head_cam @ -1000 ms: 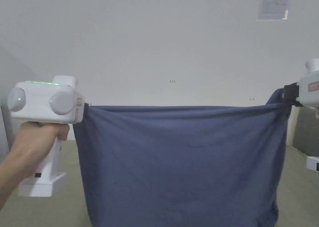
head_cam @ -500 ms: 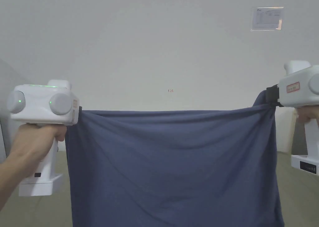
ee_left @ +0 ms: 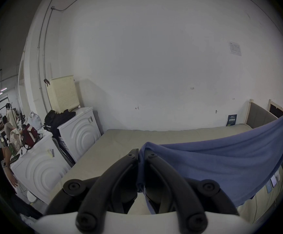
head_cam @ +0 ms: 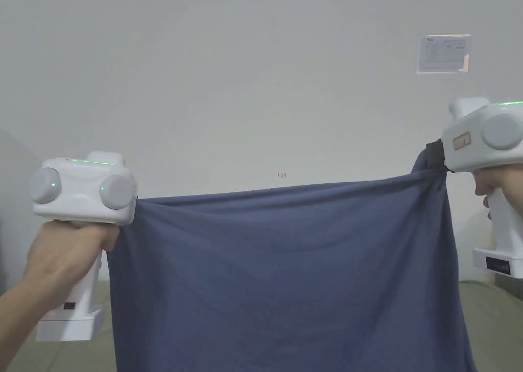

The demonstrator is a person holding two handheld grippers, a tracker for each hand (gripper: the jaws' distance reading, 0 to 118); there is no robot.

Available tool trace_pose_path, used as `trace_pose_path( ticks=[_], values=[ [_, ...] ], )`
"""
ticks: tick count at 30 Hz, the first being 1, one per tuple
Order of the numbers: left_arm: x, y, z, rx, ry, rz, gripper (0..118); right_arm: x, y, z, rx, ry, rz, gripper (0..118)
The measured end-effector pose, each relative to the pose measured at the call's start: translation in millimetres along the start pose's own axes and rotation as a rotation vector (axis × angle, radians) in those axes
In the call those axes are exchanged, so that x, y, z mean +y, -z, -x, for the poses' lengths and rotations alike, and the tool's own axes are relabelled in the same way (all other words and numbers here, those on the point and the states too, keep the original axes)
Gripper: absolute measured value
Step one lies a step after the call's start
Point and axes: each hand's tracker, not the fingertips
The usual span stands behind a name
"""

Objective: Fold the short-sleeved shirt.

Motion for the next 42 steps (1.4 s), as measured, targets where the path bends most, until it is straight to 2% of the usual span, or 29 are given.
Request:
trace_pose_path(
  ticks=[11,16,25,31,33,36,42],
  values=[
    [60,97,-34,0.079,0.019,-0.037,5,54,110,11,-0.029,-0.035,-0.033,9],
    [75,141,-49,0.113,0.018,-0.045,5,54,161,12,-0.039,-0.007,-0.039,9],
    [72,223,-74,0.145,0.01,-0.051,5,36,245,29,-0.057,-0.041,-0.005,9],
    [20,271,-92,0.156,0.026,0.013,5,-12,287,38,-0.045,-0.025,0.074,9],
    [-9,287,-99,0.136,0.039,0.06,5,-45,299,42,-0.052,-0.057,0.114,9],
    [-56,302,-112,0.116,0.096,0.128,5,-100,315,42,-0.031,-0.037,0.206,9],
    [-154,305,-125,0.029,0.093,0.228,5,-212,310,47,0.01,-0.016,0.344,9]
  ],
)
